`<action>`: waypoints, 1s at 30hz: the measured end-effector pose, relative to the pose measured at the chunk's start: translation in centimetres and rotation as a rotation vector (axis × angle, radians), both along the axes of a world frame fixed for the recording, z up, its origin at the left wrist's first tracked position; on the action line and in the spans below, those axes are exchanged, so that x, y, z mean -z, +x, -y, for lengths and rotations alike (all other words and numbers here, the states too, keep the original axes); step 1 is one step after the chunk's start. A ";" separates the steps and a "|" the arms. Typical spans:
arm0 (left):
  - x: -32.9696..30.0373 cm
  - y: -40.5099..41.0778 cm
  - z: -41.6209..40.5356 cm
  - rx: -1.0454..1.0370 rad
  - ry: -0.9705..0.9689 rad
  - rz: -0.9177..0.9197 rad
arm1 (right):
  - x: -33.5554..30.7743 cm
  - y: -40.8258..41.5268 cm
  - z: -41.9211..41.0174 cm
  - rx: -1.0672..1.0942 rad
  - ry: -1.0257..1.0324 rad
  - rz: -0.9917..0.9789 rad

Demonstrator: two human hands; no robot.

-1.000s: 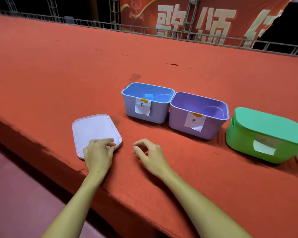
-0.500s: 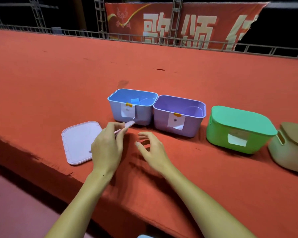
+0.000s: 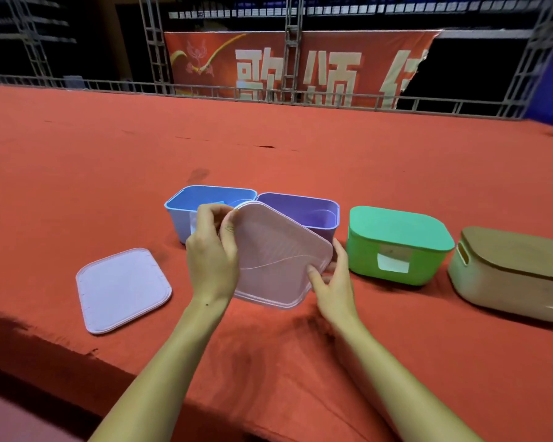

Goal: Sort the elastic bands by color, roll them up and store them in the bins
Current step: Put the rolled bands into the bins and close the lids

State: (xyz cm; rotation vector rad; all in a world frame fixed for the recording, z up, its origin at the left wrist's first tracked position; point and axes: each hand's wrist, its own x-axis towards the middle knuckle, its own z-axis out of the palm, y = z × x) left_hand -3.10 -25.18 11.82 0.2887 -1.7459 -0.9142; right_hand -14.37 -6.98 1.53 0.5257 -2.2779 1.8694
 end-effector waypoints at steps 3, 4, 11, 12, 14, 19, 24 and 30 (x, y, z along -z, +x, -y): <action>0.2 -1.5 0.6 -0.002 0.000 0.029 | -0.7 -0.8 -0.8 0.025 -0.019 -0.047; 0.3 -2.1 1.0 0.001 -0.003 0.055 | -0.9 -1.3 -1.0 0.039 -0.017 -0.063; 2.3 -6.9 4.7 0.183 0.130 0.454 | -3.2 -6.0 -1.4 0.236 -0.036 0.059; 2.4 -7.9 5.2 0.194 0.137 0.494 | -3.9 -6.6 -1.3 0.271 -0.035 0.058; 2.3 -10.1 5.9 0.198 0.145 0.546 | -5.3 -7.8 -1.0 0.286 -0.015 0.048; 1.2 -14.7 6.7 0.144 0.061 0.591 | -7.6 -11.3 0.6 0.258 0.114 -0.076; 1.2 -17.2 7.8 0.078 0.027 0.618 | -8.5 -15.5 1.9 0.227 0.307 -0.072; 2.3 -18.3 8.1 0.051 -0.013 0.602 | -8.4 -17.4 2.6 0.231 0.368 0.003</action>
